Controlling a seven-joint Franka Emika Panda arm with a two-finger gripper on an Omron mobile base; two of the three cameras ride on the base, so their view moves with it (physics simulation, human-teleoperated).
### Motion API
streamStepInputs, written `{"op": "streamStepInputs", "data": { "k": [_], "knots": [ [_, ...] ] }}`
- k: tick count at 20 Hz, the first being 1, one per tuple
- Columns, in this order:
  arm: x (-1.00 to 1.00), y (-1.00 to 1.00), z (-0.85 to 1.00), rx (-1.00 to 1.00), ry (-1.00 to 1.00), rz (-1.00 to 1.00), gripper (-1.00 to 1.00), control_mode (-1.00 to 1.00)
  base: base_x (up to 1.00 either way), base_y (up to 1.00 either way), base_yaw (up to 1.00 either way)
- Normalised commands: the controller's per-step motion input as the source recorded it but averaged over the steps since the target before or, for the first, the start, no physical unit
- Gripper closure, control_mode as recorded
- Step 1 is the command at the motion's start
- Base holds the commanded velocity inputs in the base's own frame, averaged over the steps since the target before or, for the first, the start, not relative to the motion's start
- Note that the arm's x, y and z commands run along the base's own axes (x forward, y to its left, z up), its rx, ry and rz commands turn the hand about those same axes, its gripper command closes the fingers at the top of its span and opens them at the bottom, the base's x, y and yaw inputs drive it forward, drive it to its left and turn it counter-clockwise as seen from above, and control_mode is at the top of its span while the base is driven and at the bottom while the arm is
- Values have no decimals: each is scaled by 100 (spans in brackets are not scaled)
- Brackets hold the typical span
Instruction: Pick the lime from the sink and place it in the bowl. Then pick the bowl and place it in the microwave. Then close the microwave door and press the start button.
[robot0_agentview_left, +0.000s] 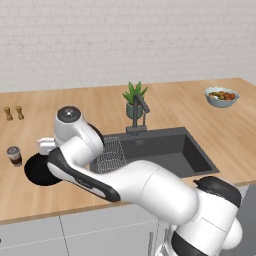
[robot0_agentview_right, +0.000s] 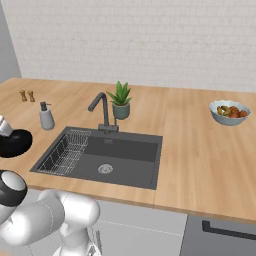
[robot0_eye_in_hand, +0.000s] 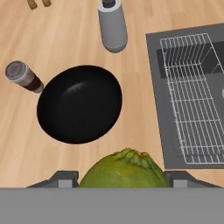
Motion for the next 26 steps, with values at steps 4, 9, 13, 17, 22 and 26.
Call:
{"op": "streamStepInputs", "data": {
  "k": [4, 9, 13, 17, 22, 26],
  "knots": [
    [27, 2, -32, 0, 0, 0, 100, -100, 0, 0, 0],
    [26, 11, -30, 0, 0, 0, 100, -100, 0, 0, 0],
    [28, 15, -19, 0, 1, 0, 100, -100, 0, 0, 0],
    [28, 25, -16, 0, 5, 0, 100, -100, 0, 0, 0],
    [18, 30, -28, 0, 4, 0, 100, -100, 0, 0, 0],
    [17, 20, -32, 0, 3, 0, 100, -100, 0, 0, 0]
  ]
}}
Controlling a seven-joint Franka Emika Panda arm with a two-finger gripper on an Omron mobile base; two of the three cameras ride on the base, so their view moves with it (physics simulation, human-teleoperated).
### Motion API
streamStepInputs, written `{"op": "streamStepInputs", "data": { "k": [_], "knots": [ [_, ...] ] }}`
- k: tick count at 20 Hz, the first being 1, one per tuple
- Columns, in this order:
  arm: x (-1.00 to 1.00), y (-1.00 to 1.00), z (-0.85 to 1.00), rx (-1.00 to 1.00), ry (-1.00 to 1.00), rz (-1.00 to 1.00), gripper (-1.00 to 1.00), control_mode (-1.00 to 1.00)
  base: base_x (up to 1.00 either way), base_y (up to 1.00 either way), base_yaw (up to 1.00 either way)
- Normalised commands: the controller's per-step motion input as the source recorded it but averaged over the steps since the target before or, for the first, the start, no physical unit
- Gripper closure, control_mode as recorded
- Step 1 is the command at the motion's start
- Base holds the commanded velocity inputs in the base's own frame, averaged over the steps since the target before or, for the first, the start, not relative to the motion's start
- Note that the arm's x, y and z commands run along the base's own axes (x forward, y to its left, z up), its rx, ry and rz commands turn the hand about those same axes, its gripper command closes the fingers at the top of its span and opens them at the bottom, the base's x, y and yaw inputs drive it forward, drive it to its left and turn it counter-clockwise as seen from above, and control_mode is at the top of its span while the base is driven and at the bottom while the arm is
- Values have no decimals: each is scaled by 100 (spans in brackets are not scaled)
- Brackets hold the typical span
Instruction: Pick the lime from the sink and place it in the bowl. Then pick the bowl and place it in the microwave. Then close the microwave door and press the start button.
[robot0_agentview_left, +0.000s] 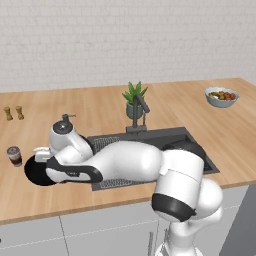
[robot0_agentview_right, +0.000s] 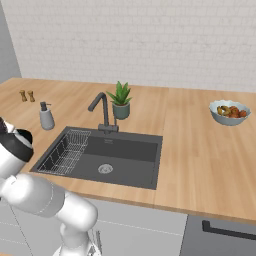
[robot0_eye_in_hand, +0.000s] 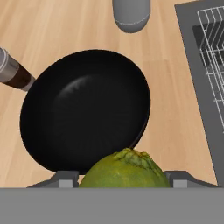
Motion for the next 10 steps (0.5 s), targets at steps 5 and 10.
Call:
{"op": "streamStepInputs", "data": {
  "k": [5, 10],
  "knots": [
    [21, 17, -33, 0, 2, 0, 100, -100, 0, 0, 0],
    [22, 16, -28, 0, 0, 0, 100, -100, 0, 0, 0]
  ]
}}
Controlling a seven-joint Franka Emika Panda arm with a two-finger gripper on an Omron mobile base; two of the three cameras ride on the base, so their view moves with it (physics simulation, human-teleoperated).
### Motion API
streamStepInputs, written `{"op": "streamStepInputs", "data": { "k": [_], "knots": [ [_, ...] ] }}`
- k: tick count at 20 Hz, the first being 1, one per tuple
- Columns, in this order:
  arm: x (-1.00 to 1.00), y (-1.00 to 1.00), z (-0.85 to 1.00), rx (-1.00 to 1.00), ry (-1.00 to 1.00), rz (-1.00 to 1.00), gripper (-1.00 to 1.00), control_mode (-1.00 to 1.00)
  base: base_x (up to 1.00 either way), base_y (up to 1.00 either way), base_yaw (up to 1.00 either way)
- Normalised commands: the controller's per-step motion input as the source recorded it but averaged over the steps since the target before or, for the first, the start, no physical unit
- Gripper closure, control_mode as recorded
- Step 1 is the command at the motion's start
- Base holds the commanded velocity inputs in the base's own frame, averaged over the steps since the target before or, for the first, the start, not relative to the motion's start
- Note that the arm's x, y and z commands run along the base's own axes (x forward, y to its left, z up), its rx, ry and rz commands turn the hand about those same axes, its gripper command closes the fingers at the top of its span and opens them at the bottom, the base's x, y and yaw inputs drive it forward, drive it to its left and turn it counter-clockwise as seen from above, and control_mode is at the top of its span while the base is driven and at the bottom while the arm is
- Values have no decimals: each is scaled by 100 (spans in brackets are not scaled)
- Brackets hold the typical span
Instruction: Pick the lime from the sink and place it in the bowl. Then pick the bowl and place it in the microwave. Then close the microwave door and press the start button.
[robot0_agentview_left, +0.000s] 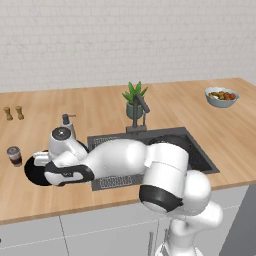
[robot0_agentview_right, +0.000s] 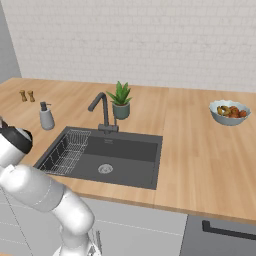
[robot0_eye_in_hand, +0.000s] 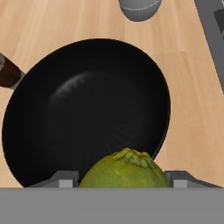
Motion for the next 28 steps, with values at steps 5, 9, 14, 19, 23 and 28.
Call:
{"op": "streamStepInputs", "data": {
  "k": [5, 9, 14, 19, 23, 28],
  "knots": [
    [19, 14, -22, 0, 0, 0, 100, -100, 0, 0, 0],
    [20, 16, -14, 0, 0, 0, 100, -100, 0, 0, 0],
    [16, 19, -18, 0, 0, 0, -100, -100, 0, 0, 0],
    [1, 3, -28, 0, 0, 0, -100, -100, 0, 0, 0],
    [0, 0, 2, 5, -1, 0, -100, -100, 0, 0, 0],
    [0, -2, 27, 1, -3, 0, -100, -100, 0, 0, 0]
  ]
}}
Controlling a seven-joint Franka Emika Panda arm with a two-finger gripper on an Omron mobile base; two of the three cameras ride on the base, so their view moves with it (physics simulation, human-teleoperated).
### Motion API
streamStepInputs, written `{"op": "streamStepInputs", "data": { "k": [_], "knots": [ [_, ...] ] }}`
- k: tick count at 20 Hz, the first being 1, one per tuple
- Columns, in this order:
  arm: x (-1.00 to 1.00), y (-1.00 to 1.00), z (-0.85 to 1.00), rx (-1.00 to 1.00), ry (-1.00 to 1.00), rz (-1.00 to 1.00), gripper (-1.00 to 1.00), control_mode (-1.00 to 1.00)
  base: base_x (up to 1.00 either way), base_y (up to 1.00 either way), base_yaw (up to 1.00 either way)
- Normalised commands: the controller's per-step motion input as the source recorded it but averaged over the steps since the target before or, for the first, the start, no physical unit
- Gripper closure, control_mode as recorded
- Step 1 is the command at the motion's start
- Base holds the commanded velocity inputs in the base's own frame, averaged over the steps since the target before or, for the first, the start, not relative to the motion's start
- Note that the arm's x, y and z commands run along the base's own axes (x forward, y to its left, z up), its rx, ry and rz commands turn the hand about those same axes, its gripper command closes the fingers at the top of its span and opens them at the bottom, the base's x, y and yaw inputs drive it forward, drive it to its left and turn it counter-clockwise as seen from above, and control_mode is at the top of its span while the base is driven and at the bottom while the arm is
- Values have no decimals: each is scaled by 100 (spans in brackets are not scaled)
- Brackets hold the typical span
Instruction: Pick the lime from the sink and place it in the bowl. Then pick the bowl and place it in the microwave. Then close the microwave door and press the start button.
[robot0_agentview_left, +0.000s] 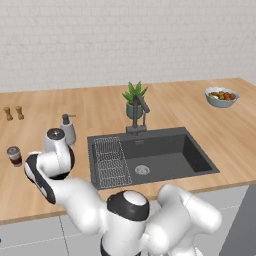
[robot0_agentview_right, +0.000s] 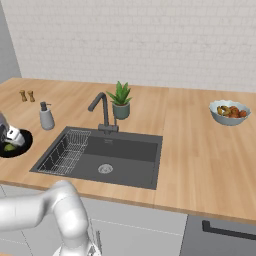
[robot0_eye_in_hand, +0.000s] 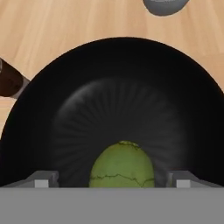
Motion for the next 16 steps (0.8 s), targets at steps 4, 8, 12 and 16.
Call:
{"op": "streamStepInputs", "data": {
  "k": [4, 8, 12, 16],
  "knots": [
    [0, -22, 53, 1, 0, -2, -100, -100, 0, 0, 0],
    [0, -36, 16, 0, 2, -4, -100, -100, 0, 0, 0],
    [0, -54, 0, 3, 0, -6, -100, -100, 0, 0, 0],
    [0, -51, 0, 9, 4, -2, -100, -100, 0, 0, 0]
  ]
}}
